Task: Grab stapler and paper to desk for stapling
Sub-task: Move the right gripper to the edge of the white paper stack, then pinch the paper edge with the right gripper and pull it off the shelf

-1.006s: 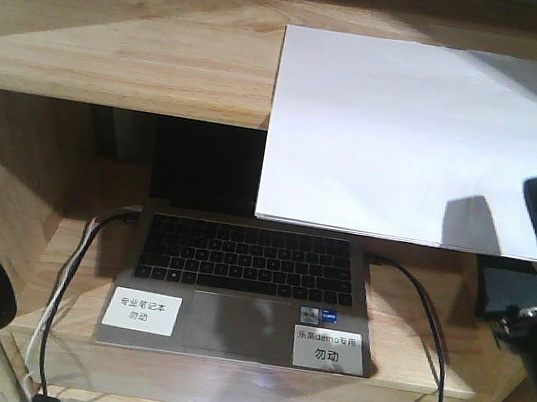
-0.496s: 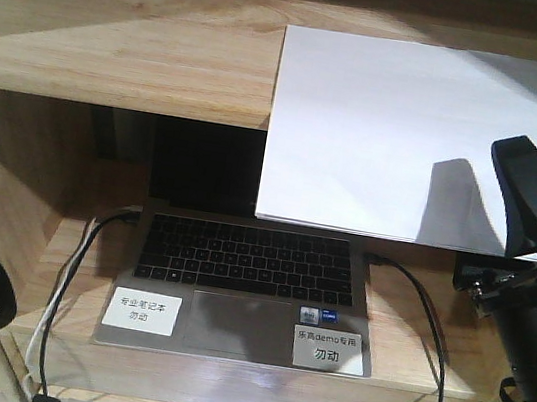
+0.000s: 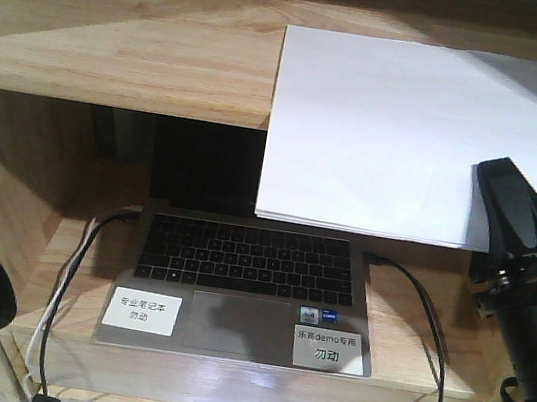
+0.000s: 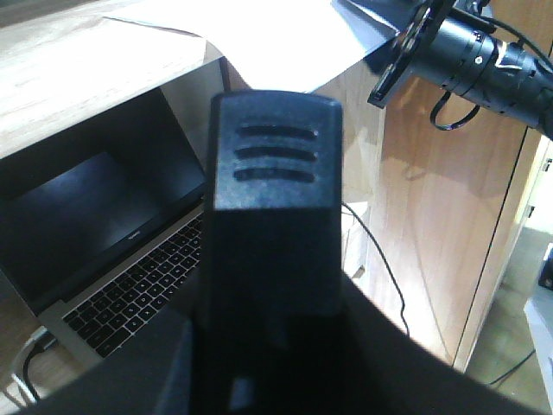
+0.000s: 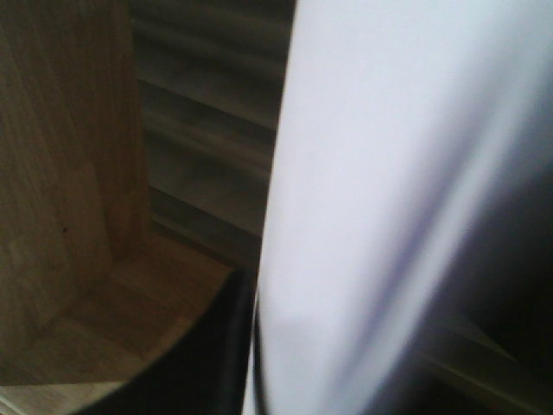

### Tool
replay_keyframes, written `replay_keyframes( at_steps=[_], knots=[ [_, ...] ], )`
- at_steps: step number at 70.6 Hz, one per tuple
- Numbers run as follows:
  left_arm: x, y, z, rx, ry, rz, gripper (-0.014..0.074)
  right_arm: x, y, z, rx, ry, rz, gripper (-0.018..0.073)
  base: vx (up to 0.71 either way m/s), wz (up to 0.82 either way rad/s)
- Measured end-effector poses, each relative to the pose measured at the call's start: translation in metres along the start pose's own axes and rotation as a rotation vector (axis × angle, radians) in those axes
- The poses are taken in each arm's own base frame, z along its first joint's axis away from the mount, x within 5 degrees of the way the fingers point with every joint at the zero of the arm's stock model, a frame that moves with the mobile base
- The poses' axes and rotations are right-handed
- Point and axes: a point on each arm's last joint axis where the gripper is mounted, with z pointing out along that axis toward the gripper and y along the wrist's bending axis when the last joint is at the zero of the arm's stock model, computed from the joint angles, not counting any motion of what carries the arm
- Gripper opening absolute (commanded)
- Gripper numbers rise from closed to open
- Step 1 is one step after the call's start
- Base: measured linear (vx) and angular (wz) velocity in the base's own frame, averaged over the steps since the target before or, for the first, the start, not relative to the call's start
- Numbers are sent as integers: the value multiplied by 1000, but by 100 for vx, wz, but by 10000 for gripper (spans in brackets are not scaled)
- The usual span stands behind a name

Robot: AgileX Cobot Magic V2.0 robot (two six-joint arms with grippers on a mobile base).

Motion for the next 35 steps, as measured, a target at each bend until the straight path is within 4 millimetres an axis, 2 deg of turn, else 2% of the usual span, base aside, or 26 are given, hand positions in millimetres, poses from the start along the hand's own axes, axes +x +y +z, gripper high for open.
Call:
replay_keyframes(
  at_steps=[35],
  knots=[
    [0, 0, 0, 0, 0, 0, -6, 0, 0, 0, 0, 0, 0, -11, 0, 0]
  ],
)
